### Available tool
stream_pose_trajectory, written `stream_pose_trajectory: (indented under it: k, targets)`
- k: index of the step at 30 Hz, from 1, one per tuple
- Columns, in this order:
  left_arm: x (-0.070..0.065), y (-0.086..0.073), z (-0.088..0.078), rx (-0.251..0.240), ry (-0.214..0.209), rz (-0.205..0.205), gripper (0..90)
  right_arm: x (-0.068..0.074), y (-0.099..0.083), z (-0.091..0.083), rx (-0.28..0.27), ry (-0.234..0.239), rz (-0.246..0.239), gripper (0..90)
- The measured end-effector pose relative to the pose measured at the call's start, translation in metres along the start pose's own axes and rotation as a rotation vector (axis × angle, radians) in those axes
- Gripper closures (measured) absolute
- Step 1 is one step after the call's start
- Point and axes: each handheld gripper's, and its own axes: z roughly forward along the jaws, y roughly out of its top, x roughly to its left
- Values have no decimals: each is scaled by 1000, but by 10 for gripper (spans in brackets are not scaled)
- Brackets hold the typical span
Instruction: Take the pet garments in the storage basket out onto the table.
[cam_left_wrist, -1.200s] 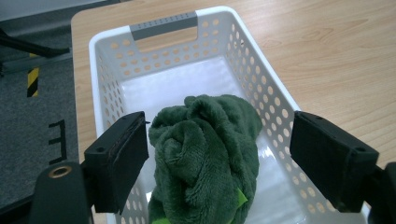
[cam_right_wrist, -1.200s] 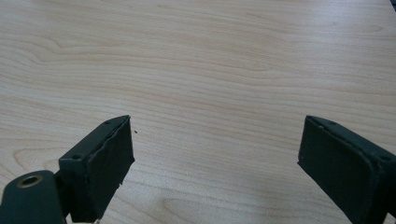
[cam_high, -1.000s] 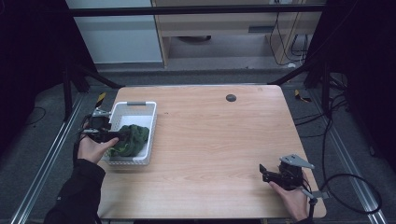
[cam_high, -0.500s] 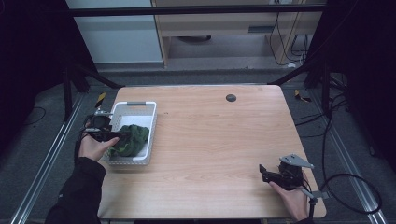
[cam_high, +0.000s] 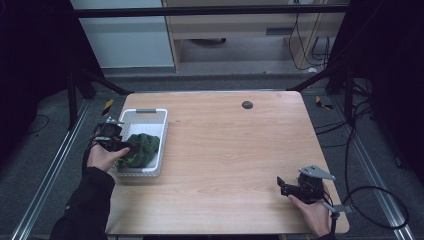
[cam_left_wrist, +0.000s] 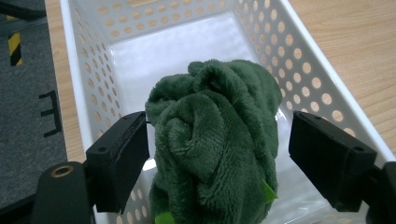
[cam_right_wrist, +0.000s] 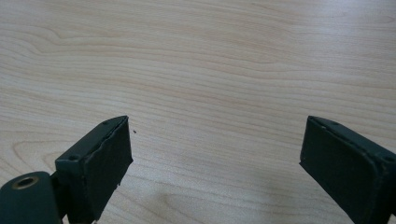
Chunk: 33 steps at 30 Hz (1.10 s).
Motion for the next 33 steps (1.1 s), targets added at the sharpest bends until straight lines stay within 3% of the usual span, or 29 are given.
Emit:
stream_pose_trajectory:
  k: [15, 33]
  targets:
    - [7, -6, 13, 62, -12, -15, 196, 0, -1, 2, 16, 2, -10, 81]
    - [7, -10, 24, 113, -44, -26, 374, 1, -2, 4, 26, 8, -13, 78]
